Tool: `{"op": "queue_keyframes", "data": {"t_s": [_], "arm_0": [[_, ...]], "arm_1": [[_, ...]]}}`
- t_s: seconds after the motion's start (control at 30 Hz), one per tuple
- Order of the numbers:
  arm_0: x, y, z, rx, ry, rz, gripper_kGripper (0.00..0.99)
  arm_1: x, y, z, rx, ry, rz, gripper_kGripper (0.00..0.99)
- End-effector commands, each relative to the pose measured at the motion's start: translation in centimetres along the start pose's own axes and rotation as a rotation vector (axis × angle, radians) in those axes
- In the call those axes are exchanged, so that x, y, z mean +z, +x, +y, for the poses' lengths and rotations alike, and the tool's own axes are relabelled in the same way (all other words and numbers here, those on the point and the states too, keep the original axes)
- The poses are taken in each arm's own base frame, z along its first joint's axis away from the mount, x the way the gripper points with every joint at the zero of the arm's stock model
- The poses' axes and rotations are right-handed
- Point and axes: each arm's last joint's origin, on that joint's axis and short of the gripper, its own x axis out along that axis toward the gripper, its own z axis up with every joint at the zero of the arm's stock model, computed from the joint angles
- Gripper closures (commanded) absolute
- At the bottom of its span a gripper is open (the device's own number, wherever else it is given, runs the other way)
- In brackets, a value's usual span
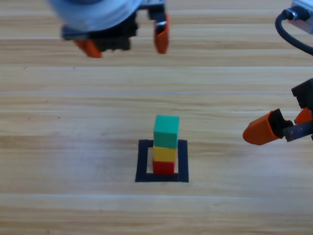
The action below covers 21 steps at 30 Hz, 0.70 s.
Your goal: Stack the blocks in the rectangular block: red at the bottom, yellow in the middle, green on top
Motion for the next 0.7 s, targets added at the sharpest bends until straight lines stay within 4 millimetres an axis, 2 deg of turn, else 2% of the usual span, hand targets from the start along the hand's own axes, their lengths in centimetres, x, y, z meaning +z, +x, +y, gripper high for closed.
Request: {"op": "queue_keyframes", "data": {"t_s": [0.03, 0.2, 0.43, 0.53, 0.7], "arm_0": [[-4.9, -1.1, 3.5, -0.059, 0.072, -0.062, 0.096], [-7.3, 0.2, 7.5, -0.089, 0.102, -0.095, 0.093], [-7.7, 0.7, 7.8, -0.072, 0.121, -0.087, 0.062], [-7.9, 1.0, 7.9, -0.067, 0.123, -0.086, 0.001], [-8.1, 0.9, 8.3, -0.067, 0.115, -0.085, 0.0]], "arm_1": [[0.2, 1.6, -0.5, -0.039, 0.006, 0.038, 0.001], [0.1, 0.7, -0.7, -0.023, 0.008, 0.021, 0.001], [0.2, 0.4, -0.5, 0.032, 0.012, 0.036, 0.002], [0.2, 0.1, -0.5, 0.041, 0.014, 0.033, 0.002], [0.1, -0.3, 0.3, 0.083, -0.004, 0.038, 0.002]]}}
